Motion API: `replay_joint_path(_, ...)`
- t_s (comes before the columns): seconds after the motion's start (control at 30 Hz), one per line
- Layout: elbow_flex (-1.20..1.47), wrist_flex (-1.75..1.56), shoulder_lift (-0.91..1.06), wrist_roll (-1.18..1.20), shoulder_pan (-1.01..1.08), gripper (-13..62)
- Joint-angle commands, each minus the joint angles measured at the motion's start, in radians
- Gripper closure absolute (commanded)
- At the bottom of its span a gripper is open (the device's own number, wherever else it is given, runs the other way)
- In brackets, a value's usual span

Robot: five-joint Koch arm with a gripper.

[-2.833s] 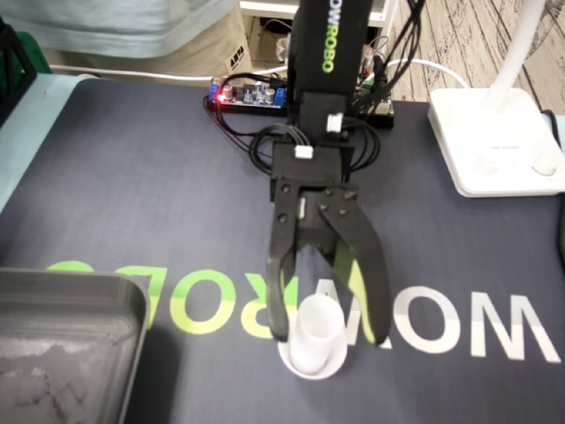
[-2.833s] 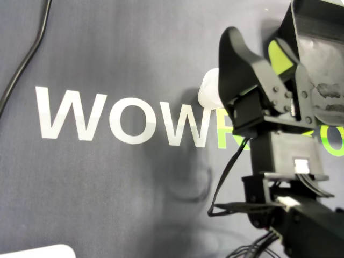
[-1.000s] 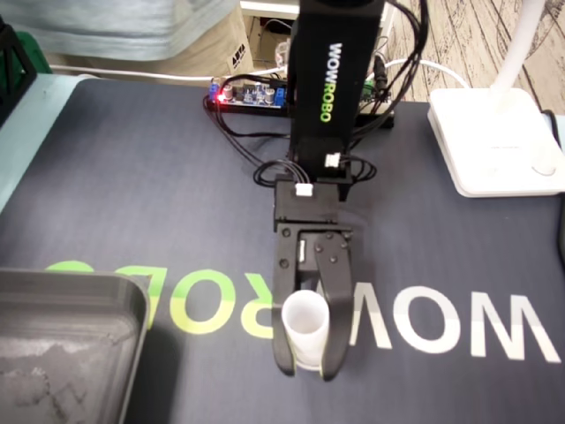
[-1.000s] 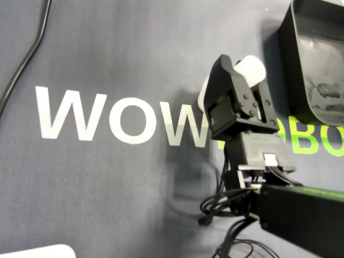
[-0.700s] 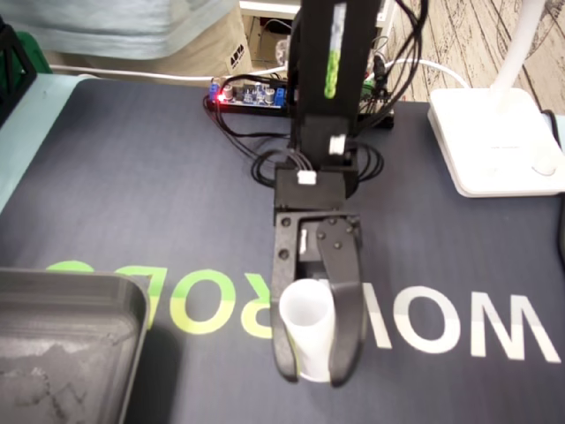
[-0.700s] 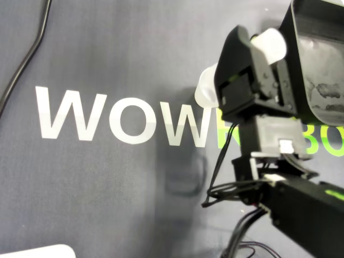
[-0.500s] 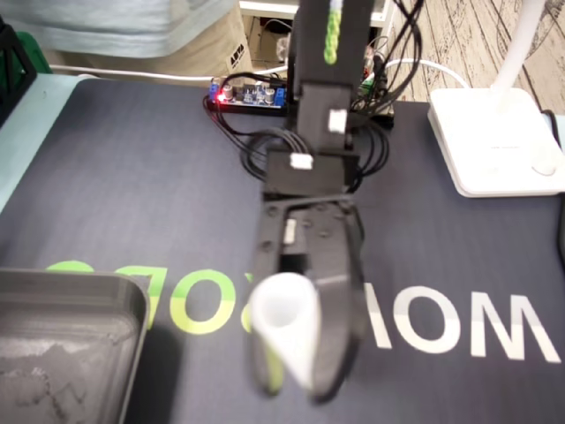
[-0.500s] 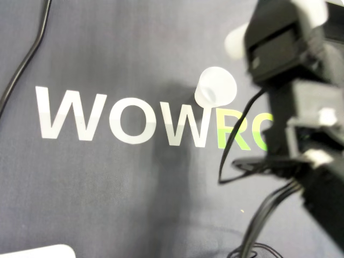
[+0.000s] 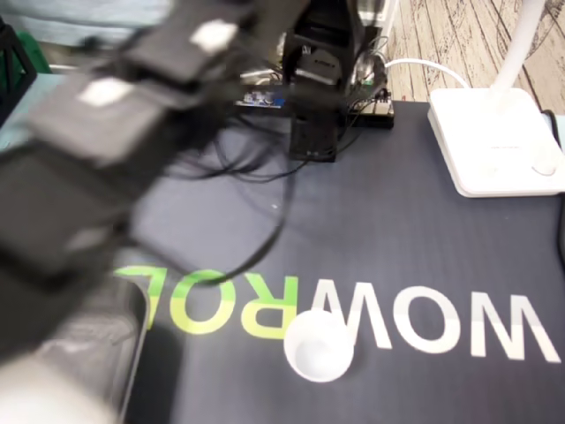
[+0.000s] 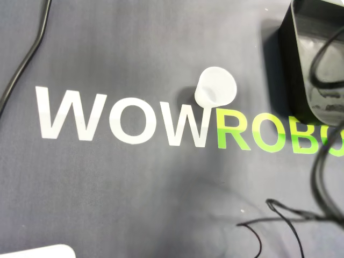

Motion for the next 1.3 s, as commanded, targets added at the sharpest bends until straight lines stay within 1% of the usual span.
replay_joint_path(0.0,-0.110,-0.003,-0.023,0.196,0.044,46.6)
replay_joint_path(0.13,-0.158,-0.005,-0.101,0.463,0.112,46.6)
replay_joint_path(0.17,-0.166,-0.009,-0.138,0.623,0.140,46.6)
replay_joint_path(0.3,-0.166,-0.018,-0.199,0.882,0.172,46.6)
replay_joint_path(0.53,-0.164,-0.051,-0.287,1.177,0.164,46.5)
replay_joint_path(0.8,-0.190,-0.109,-0.341,1.358,0.156,46.5)
replay_joint_path(0.9,-0.213,-0.130,-0.362,1.362,0.156,46.5)
replay_joint_path(1.03,-0.261,-0.132,-0.360,1.266,0.150,46.6)
replay_joint_path(1.1,-0.284,-0.132,-0.339,1.089,0.130,46.6)
replay_joint_path(1.2,-0.273,-0.132,-0.259,0.729,0.077,46.5)
replay_joint_path(1.27,-0.255,-0.130,-0.202,0.595,0.052,46.5)
